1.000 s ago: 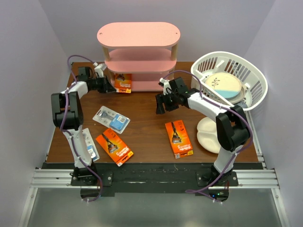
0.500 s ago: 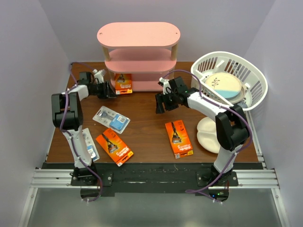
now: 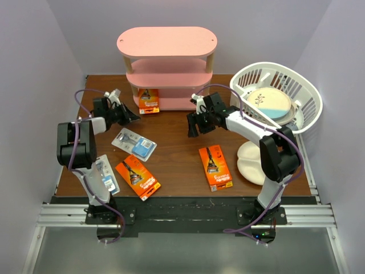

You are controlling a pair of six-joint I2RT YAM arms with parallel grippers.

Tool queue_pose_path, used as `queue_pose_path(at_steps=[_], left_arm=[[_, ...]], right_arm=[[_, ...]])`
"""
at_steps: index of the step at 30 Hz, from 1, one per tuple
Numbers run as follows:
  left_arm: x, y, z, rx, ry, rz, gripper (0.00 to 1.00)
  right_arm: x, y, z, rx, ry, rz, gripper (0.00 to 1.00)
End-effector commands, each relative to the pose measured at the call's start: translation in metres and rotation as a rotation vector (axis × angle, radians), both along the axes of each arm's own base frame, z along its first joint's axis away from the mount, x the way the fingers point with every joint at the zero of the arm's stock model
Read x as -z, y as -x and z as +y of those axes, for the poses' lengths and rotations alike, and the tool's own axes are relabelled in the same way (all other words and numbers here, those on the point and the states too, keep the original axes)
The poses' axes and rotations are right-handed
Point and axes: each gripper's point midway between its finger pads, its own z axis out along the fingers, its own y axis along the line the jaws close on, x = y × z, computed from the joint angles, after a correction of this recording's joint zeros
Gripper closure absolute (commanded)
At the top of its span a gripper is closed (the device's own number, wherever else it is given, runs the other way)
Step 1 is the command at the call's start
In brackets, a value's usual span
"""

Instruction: Place and organize the shaving razors onto the shelf

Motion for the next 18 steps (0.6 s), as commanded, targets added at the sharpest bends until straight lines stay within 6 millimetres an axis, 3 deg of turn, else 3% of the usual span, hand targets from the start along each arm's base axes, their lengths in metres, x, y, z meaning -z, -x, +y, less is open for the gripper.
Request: queue_pose_path(at_steps=[1,8,18], left_arm=[[-0.022,-0.025,-0.011,-0.037,0.14,-0.059,1.0],[-0.023,-0.044,-0.024,-0.031,0.267,-0.051,1.0],[-0.023,-0.068,-0.021,-0.067,0.295,-0.065,1.0]], right_arm=[[-0.009,-0.012,-0.002,0.004,0.014,-0.041,0.29],[-0.006,-0.013,-0.005,0.004,0.035,-0.049,0.29],[-0.002,-0.02,-0.005,0.001,0.058,-0.048,0.29]])
